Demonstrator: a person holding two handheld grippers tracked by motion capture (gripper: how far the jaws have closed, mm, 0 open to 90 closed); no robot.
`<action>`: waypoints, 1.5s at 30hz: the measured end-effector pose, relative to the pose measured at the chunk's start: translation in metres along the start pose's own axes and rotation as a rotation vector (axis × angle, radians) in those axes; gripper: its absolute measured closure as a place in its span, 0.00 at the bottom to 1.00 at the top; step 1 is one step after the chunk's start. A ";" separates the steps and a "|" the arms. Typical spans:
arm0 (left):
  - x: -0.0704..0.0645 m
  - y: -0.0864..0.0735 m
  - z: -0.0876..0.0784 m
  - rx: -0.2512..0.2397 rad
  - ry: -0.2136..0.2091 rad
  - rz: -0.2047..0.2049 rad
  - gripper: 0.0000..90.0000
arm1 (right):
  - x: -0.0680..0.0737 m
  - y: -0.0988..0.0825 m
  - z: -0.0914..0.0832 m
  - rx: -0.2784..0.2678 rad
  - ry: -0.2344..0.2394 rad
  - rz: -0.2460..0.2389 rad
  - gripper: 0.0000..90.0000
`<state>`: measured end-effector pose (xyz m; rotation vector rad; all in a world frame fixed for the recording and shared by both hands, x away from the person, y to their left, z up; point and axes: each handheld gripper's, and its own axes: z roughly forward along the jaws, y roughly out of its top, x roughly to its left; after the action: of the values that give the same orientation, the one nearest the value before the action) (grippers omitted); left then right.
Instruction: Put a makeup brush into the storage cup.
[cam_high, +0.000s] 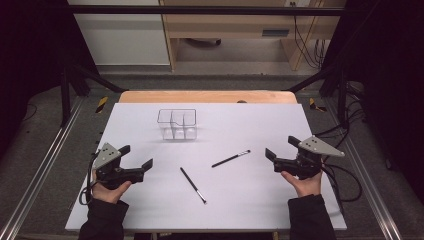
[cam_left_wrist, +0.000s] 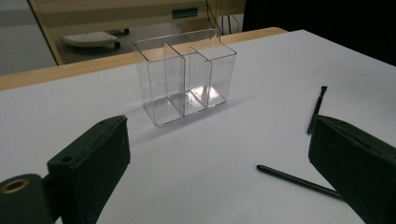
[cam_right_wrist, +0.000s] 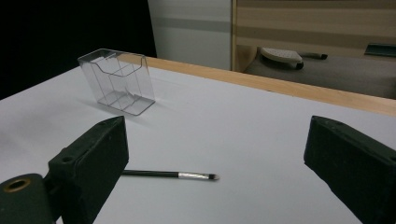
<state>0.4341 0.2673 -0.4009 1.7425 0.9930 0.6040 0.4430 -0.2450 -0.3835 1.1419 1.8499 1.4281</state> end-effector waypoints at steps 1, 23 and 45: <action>0.000 0.000 0.000 0.000 0.000 -0.005 0.05 | 0.000 0.000 0.000 0.003 -0.001 -0.001 0.08; -0.020 -0.009 0.014 0.074 -0.008 0.034 0.05 | 0.009 -0.002 0.006 0.068 -0.006 -0.017 0.09; -0.019 -0.016 0.016 0.102 -0.006 0.031 0.06 | 0.057 0.004 0.025 0.135 0.062 -0.070 0.12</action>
<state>0.4308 0.2456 -0.4206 1.8511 1.0088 0.5759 0.4364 -0.1833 -0.3825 1.0955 2.0358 1.3301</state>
